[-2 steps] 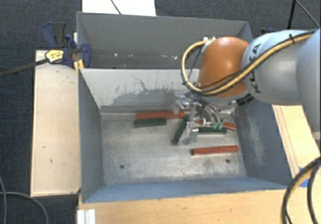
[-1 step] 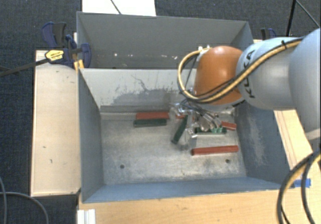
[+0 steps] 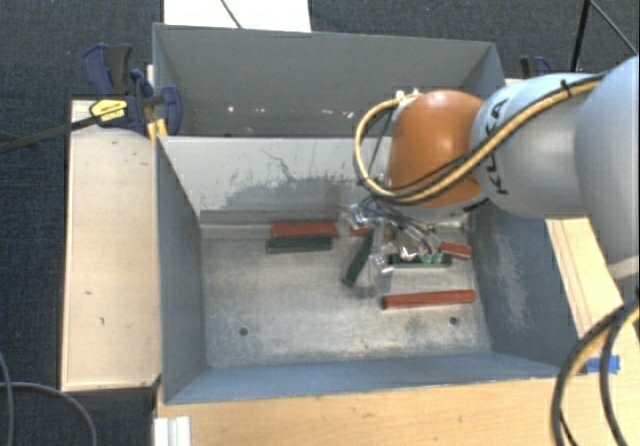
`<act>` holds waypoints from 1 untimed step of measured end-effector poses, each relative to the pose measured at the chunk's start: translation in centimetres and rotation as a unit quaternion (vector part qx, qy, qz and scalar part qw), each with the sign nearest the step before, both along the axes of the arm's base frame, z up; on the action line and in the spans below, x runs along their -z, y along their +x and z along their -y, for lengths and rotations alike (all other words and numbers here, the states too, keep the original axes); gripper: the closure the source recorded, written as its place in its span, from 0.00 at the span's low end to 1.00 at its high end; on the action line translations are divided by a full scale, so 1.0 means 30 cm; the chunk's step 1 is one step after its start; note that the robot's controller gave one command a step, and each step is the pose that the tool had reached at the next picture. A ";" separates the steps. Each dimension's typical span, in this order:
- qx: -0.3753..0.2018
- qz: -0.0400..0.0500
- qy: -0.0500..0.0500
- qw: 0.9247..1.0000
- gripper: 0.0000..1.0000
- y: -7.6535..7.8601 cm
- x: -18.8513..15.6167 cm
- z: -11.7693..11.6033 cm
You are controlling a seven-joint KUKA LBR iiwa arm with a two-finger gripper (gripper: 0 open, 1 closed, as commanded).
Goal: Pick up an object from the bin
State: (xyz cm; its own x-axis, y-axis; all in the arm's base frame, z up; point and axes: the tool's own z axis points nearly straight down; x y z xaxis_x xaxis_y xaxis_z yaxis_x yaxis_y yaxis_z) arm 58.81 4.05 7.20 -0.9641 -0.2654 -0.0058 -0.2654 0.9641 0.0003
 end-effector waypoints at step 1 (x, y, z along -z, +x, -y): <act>0.001 0.000 0.001 1.000 1.00 0.001 -0.001 -0.003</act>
Offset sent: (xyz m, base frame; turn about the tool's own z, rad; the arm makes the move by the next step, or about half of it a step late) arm 0.0000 0.0000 0.0000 0.0000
